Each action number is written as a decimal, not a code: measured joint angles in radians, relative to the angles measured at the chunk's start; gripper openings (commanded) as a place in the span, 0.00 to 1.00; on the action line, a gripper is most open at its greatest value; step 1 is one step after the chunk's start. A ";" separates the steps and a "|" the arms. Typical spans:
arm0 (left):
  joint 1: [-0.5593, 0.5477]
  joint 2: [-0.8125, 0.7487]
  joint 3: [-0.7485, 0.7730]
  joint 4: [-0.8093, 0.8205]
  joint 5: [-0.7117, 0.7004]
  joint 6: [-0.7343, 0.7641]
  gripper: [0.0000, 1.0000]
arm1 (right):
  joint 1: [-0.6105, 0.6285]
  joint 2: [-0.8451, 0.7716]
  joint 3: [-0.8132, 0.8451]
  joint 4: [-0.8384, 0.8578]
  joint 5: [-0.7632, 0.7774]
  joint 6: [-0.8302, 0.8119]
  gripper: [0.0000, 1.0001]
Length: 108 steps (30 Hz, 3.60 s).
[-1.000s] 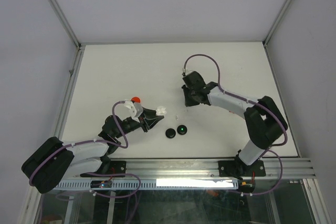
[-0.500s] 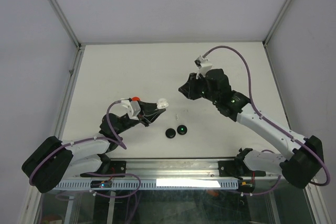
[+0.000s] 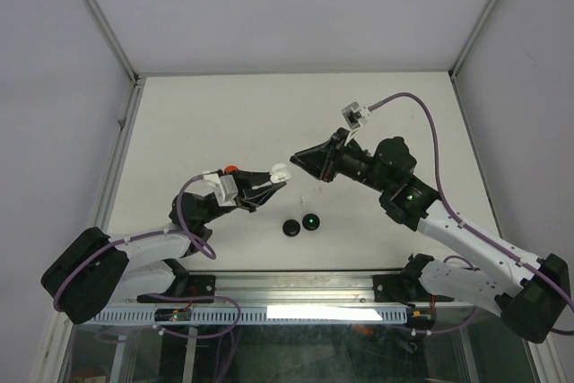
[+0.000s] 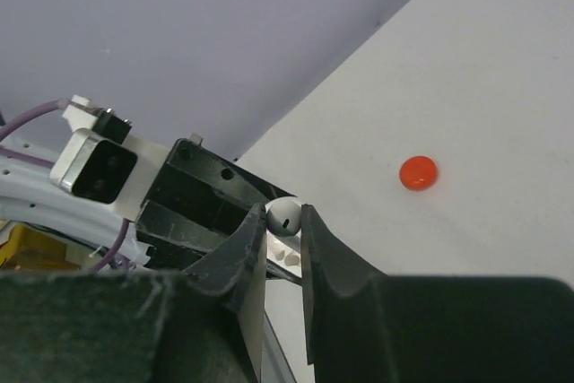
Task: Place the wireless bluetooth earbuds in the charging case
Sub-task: Place the earbud in the charging case.
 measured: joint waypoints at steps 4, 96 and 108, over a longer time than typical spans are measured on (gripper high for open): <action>0.000 0.002 0.016 0.016 0.005 0.000 0.08 | 0.029 -0.006 -0.023 0.082 -0.043 0.018 0.12; 0.000 -0.002 0.005 0.048 -0.026 -0.109 0.09 | 0.143 0.087 0.176 -0.253 -0.007 -0.251 0.47; 0.000 -0.004 0.005 0.021 0.010 -0.116 0.09 | 0.132 0.095 0.178 -0.296 -0.058 -0.301 0.43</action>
